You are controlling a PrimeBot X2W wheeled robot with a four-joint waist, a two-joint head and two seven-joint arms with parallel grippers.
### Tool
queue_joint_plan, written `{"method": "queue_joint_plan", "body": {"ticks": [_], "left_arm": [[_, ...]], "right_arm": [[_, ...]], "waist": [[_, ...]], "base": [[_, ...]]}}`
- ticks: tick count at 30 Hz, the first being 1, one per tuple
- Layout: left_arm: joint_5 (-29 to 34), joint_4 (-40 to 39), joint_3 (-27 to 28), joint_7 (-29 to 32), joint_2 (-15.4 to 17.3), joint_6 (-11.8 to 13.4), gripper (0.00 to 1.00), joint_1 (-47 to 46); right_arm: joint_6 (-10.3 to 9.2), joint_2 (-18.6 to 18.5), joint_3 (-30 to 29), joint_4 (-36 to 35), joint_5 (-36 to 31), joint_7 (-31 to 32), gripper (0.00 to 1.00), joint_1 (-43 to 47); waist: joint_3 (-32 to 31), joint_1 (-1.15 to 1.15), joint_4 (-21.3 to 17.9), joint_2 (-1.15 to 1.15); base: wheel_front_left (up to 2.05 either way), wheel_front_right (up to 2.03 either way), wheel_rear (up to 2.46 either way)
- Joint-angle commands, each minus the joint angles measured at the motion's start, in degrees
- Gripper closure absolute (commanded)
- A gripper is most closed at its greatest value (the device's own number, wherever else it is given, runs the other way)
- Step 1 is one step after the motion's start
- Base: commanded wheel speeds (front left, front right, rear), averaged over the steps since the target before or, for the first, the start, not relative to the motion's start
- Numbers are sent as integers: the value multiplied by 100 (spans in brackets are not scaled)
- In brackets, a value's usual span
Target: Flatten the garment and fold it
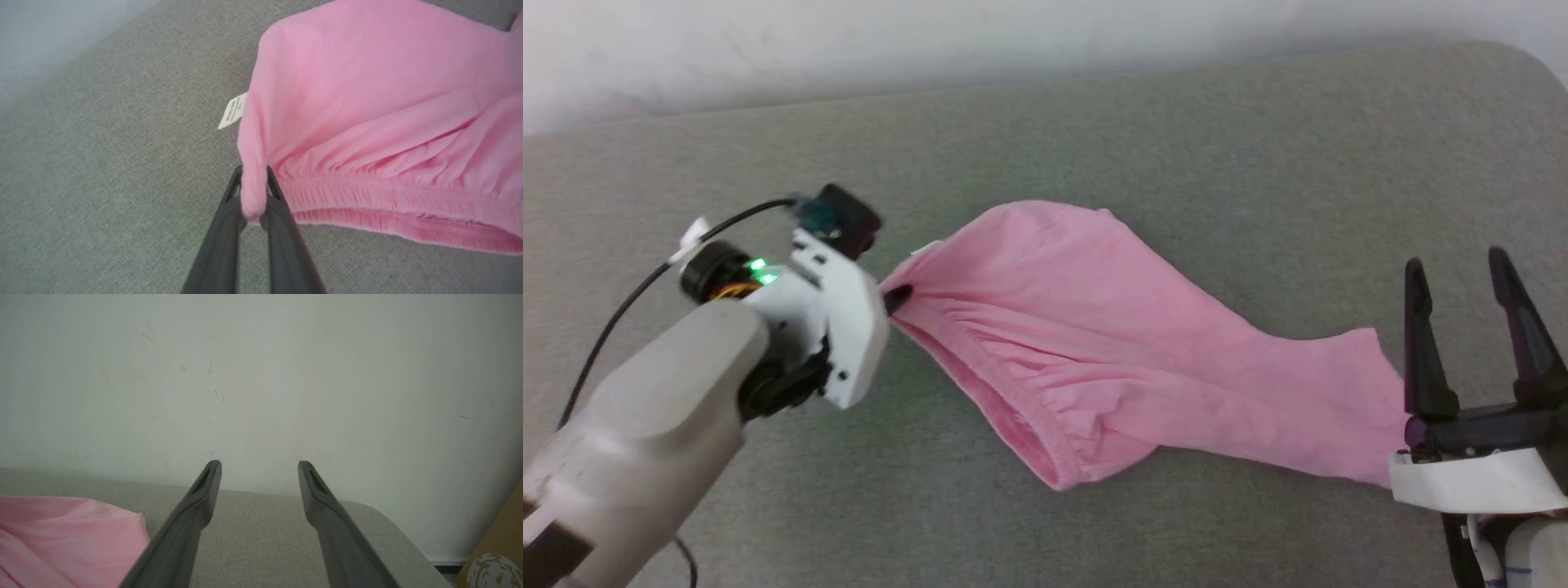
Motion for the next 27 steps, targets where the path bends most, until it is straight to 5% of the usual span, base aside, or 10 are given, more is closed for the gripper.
{"method": "queue_joint_plan", "body": {"ticks": [1, 10, 15, 16, 17, 22, 27], "left_arm": [[-108, -112, 115, -248, 283, -1, 100, 339], [-568, -807, 167, -596, 1081, 684, 100, 1912], [-744, -918, 19, -563, 1043, 919, 100, 2471], [-718, -901, 4, -604, 997, 956, 71, 2495], [-663, -893, 7, -695, 946, 1010, 0, 2493], [-417, -901, 294, -1658, 746, 1202, 0, 2397], [177, -951, 598, -2952, 566, 1800, 0, 2267]], "right_arm": [[-11, 10, 10, 41, 3, -27, 0, 111], [-11, 11, 46, 166, 25, -27, 0, 350], [-11, -102, 154, 300, 19, -27, 0, 304], [-11, -153, 190, 320, 13, -27, 0, 251], [-11, -216, 224, 338, 13, -27, 0, 184], [-11, -693, 459, 443, 32, -27, 0, -396], [-11, -1445, 1048, 869, 129, -27, 0, -1228]], "waist": [[-394, 0, 437, 0], [-472, 0, 757, 0], [-453, 0, 896, 0], [-460, 0, 921, 0], [-472, 0, 947, 0], [-543, 0, 1075, 0], [-556, 0, 1272, 0]], "base": [[0, 0, 0], [0, 0, 0], [0, 0, 0], [0, 0, 0], [0, 0, 0], [0, 0, 0], [0, 0, 0]]}}
